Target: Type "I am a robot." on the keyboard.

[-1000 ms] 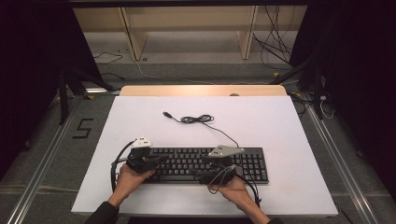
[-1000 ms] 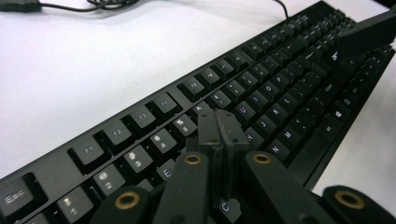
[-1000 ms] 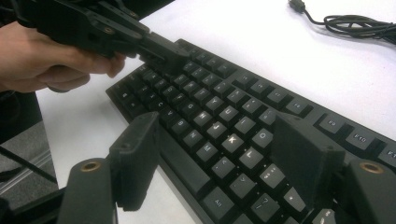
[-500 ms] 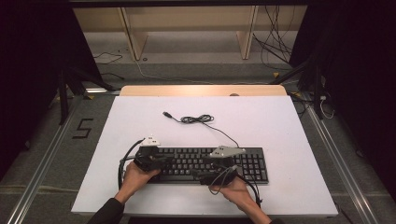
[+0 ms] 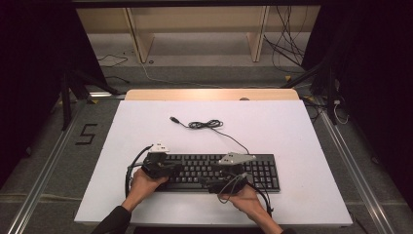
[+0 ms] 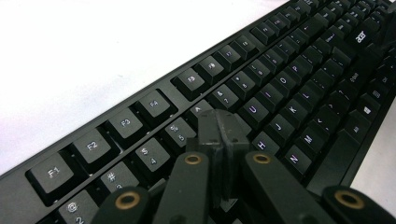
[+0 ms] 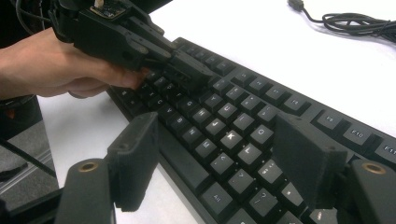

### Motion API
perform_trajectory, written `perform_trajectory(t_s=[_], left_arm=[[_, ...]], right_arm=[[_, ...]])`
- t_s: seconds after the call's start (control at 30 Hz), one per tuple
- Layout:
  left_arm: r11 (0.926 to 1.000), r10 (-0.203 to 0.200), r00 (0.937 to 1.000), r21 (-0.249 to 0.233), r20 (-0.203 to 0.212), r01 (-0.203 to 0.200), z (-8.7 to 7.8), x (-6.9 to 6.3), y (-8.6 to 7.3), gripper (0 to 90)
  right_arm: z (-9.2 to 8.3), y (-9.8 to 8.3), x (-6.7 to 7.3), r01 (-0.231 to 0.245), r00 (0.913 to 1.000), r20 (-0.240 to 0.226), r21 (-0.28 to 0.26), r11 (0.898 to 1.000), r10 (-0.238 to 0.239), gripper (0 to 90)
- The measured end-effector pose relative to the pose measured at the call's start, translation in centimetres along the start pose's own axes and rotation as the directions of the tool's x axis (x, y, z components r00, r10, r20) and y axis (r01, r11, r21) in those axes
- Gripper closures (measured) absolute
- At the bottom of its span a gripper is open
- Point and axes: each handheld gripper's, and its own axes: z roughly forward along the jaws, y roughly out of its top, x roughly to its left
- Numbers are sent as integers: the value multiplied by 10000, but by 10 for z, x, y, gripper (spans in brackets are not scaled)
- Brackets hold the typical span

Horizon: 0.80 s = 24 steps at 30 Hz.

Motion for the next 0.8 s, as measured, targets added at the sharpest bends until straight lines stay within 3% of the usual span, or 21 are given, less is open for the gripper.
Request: perform_trajectory(t_s=[0.23, 0.4, 0.8], left_arm=[[9999, -141, 9996, 52, 256, 139, 3, 1, -2, 891], [10000, -49, 9999, 17, 123, 49, 3, -2, -2, 890], [9970, -191, 9998, -745, -46, 187, -13, 1, 2, 846]], right_arm=[[-1, 0, 0, 8, 10000, 23, -30, 10000, -8, 326], [-1, 1, 0, 24, 10000, 21, -49, 10000, -24, 326], [-2, 1, 0, 29, 10000, 31, -81, 10000, -28, 326]])
